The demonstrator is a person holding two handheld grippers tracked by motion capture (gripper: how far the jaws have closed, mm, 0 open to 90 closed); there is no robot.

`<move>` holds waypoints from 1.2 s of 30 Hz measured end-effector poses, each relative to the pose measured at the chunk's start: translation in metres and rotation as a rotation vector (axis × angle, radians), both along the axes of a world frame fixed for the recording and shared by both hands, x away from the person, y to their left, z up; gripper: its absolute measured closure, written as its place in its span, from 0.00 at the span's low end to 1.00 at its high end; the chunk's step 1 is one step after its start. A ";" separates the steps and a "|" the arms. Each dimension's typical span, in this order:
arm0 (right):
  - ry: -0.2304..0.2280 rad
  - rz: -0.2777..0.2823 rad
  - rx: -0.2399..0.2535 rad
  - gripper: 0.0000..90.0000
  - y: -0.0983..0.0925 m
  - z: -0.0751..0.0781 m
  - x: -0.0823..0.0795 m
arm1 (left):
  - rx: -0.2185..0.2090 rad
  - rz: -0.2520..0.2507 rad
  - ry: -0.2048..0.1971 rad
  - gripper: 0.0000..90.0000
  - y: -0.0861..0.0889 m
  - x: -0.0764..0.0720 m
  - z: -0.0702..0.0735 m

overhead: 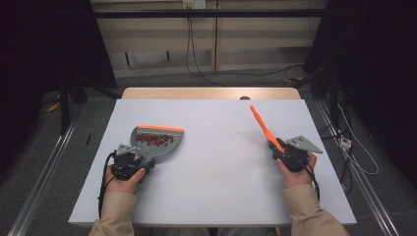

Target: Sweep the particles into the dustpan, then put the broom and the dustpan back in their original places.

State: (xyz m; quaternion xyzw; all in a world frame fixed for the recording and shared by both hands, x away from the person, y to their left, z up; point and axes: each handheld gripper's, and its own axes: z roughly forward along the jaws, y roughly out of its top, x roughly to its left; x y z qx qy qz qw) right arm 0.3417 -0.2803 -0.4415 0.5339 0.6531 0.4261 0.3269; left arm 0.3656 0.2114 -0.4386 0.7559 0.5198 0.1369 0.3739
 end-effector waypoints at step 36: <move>-0.006 0.132 0.104 0.33 0.019 0.006 -0.005 | -0.085 -0.062 -0.077 0.31 0.005 -0.021 0.008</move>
